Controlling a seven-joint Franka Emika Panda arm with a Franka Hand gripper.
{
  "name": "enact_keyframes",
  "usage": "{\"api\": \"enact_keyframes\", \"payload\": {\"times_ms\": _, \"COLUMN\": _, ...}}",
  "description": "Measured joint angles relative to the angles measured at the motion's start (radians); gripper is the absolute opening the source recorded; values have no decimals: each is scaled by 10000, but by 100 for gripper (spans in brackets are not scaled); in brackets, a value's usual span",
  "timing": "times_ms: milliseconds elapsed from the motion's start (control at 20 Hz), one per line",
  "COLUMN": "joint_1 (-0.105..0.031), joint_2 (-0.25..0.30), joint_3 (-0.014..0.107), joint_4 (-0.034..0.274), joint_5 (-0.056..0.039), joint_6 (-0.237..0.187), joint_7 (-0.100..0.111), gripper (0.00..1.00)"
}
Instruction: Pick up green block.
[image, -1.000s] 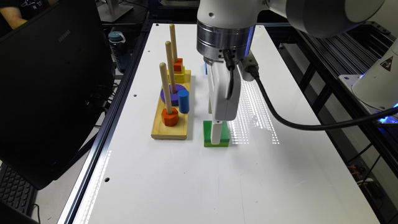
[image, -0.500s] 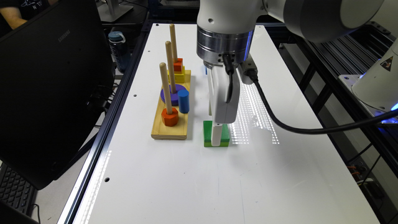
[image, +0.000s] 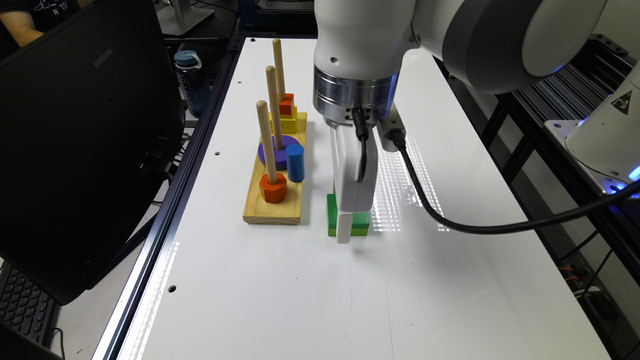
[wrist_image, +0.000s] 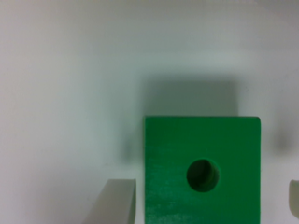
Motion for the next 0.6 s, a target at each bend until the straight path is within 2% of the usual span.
{"api": "enact_keyframes", "payload": {"times_ms": 600, "joint_1": 0, "joint_2": 152, "joint_3": -22, "joint_4": 52, "joint_5": -34, "joint_6": 27, "joint_7": 5, "gripper": 100}}
